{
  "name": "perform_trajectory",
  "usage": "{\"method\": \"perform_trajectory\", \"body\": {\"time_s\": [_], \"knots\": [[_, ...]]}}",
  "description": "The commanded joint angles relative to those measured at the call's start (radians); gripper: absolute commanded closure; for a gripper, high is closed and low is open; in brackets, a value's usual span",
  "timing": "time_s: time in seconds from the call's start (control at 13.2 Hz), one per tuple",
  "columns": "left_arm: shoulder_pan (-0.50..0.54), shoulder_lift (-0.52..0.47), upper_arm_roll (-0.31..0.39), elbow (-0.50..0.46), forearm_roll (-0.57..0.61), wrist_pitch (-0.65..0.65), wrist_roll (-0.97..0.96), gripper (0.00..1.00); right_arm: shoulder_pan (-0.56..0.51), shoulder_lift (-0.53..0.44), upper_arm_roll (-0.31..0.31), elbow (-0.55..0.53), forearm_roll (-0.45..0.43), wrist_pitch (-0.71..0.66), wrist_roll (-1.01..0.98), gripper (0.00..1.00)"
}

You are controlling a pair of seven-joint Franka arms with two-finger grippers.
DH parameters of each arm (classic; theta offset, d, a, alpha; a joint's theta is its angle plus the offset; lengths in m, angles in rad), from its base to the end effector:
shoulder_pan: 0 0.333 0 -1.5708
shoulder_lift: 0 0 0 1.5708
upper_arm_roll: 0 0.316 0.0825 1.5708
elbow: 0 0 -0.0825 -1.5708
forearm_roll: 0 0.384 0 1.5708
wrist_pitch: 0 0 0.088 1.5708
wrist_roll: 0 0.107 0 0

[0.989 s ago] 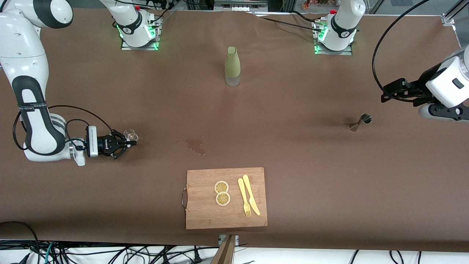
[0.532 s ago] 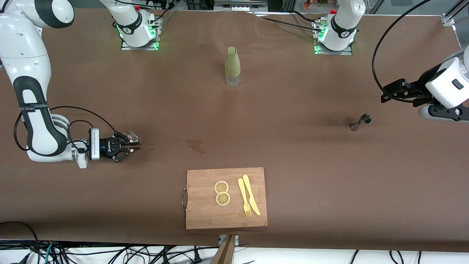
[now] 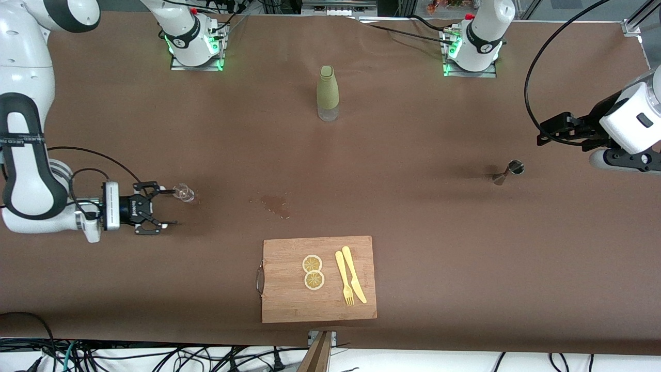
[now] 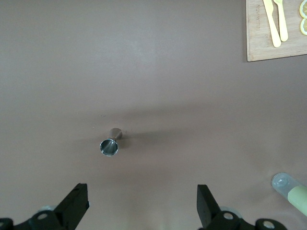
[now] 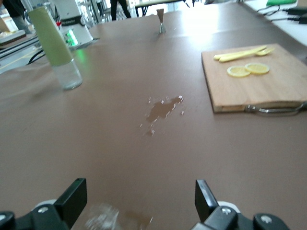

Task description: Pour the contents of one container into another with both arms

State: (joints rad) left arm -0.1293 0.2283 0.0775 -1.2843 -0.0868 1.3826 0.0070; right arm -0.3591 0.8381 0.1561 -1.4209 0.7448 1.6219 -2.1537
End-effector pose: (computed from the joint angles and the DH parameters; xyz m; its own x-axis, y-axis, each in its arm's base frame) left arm 0.6019 -0.0478 0.6099 0.9890 -0.0742 -0.1281 -0.0657 -0.9954 0.0700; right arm 0.6644 -0.0843 0.1985 0.0554 0.5432 0.8378 0.9732 0.1581 -0.1668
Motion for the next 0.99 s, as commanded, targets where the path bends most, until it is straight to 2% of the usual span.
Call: {"method": "perform_trajectory", "body": {"time_s": [0.0,0.15,0.46,0.91], "knots": [[0.007,0.014,-0.004,0.033,0.018,-0.005,0.004,0.00,-0.064,-0.024,-0.003,-0.091,-0.056,-0.011,-0.052,0.00],[0.007,0.014,-0.004,0.033,0.018,-0.005,0.004,0.00,-0.069,-0.024,-0.029,-0.136,-0.058,-0.011,-0.077,0.00],[0.007,0.014,-0.004,0.033,0.018,-0.005,0.004,0.00,-0.066,-0.022,-0.029,-0.206,-0.047,0.003,-0.078,0.00],[0.008,0.016,-0.004,0.033,0.016,-0.005,0.004,0.00,-0.063,-0.021,-0.020,-0.211,-0.035,0.019,-0.077,0.00]]}}
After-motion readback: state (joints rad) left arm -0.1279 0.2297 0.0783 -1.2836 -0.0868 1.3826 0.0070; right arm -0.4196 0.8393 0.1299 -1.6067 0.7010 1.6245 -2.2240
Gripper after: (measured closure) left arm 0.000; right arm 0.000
